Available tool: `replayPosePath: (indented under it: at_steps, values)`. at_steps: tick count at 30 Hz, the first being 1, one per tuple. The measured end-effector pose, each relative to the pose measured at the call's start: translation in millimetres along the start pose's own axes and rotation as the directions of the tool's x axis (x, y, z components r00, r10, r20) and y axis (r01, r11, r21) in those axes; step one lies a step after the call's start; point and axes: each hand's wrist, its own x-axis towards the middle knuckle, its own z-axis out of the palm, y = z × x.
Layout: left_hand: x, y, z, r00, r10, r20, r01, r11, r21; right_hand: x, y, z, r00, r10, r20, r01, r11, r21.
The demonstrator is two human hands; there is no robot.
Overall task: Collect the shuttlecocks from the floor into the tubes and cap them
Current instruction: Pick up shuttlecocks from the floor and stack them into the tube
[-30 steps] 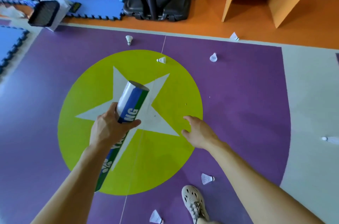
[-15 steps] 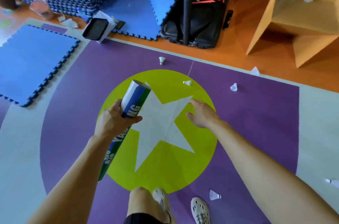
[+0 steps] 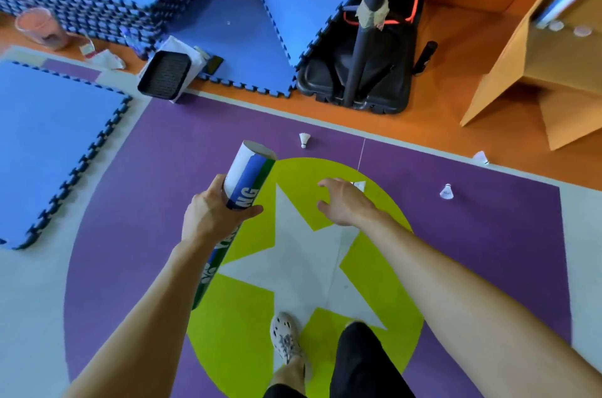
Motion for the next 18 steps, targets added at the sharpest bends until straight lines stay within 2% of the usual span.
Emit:
replayPosePath:
  at_steps: [8,18]
  values:
    - [192,26,15,0.996,0.048,0.07,-0.05,0.998,0.025,184,15,-25,0.996,0.079,0.03,-0.08,0.995,0.061]
    - [448,1,144,0.988,0.134,0.08,-0.132,0.991,-0.021,472,81,20,0.985,0.172,-0.025,-0.169,0.982,0.08]
